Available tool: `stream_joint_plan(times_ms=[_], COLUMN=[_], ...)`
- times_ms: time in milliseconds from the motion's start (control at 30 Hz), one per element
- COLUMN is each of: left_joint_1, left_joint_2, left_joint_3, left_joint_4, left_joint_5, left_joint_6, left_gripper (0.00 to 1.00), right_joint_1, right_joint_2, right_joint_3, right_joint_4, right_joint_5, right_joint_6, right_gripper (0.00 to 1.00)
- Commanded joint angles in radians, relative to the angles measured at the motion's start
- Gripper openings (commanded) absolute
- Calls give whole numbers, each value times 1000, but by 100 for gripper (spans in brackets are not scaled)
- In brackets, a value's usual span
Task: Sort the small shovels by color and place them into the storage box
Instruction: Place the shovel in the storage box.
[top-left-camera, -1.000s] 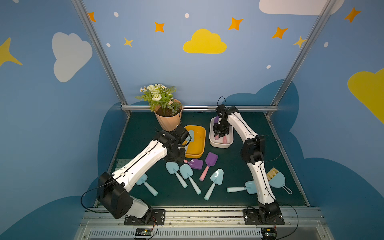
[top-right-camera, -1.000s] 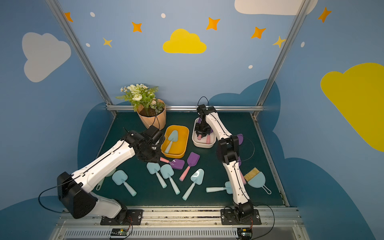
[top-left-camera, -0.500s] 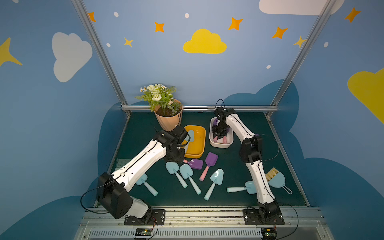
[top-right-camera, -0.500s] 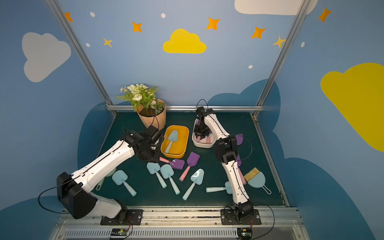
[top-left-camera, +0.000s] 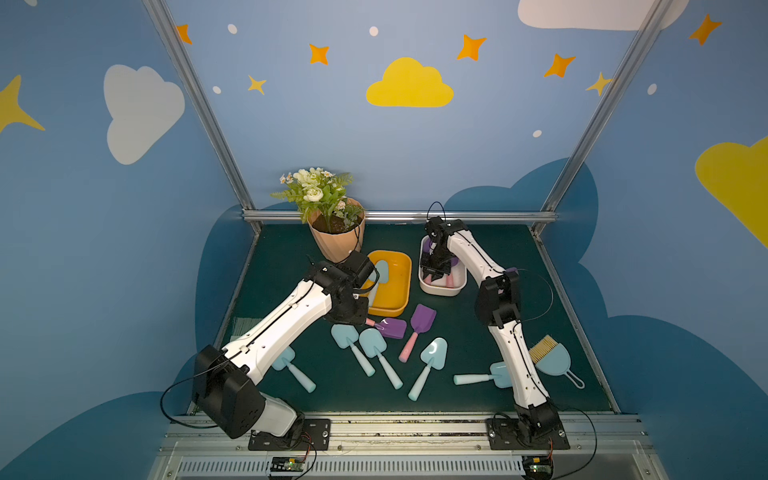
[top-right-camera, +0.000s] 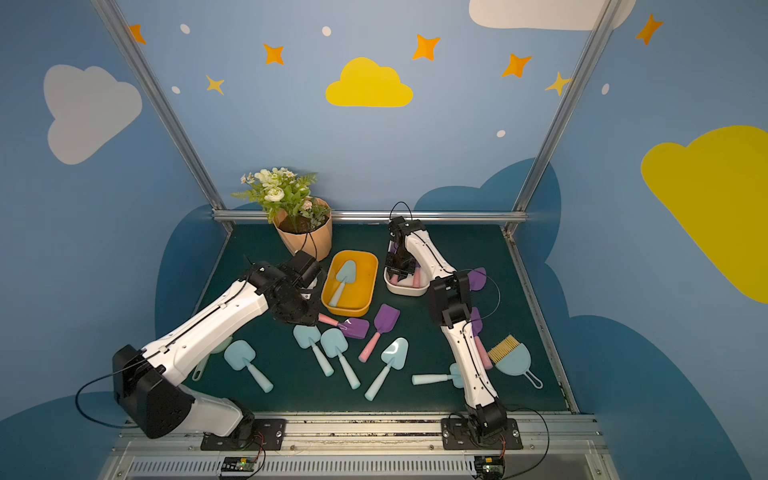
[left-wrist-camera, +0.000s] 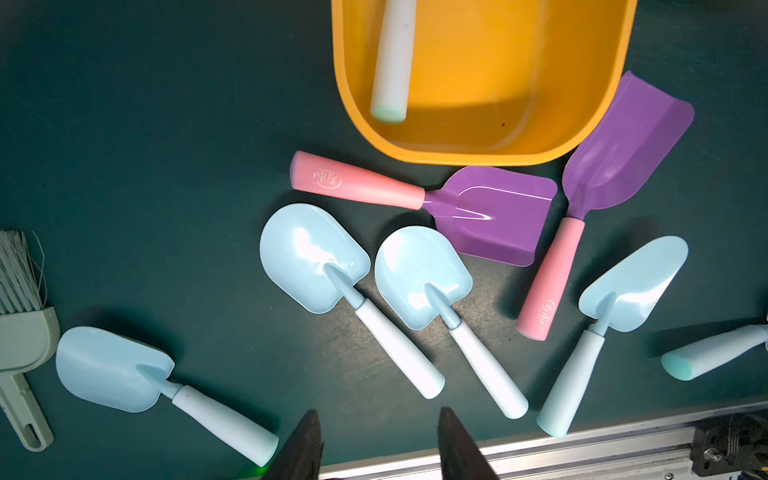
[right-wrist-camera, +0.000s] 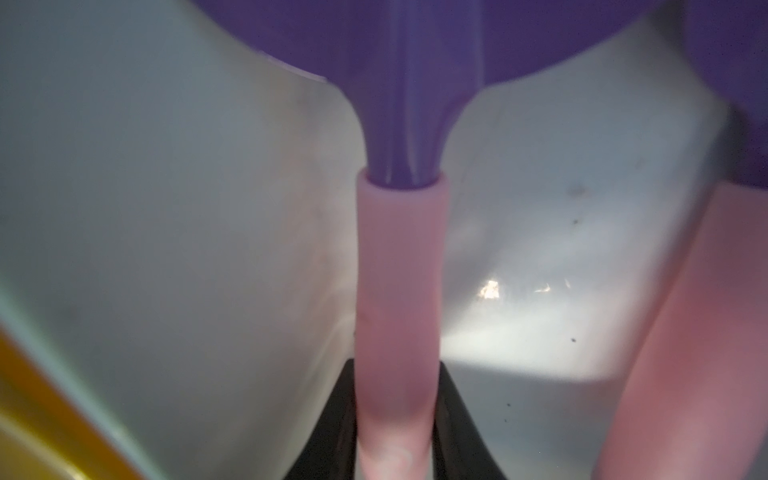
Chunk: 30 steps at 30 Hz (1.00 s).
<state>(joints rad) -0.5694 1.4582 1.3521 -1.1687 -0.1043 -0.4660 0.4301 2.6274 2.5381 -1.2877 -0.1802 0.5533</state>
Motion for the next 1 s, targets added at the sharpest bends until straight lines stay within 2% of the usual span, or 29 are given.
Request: stream_joint_plan(times_ms=[0,600,967], left_joint_1=[5,6,8], left_joint_2=[-19,-23,-25], left_joint_3=[-10,-22,-24], left_joint_4=[-11,-7,-6], left_joint_5=[8,8,3], left_joint_6=[14,15,17], left_gripper=[36,38,40], right_joint_1=[4,6,4], right_joint_2=[25,33,31], right_joint_3=[24,20,16], right_joint_4=[-2,-4,-5], right_joint_5=[-8,-21,-22], right_joint_6=[-3,-6,-6], right_gripper=[0,2,12])
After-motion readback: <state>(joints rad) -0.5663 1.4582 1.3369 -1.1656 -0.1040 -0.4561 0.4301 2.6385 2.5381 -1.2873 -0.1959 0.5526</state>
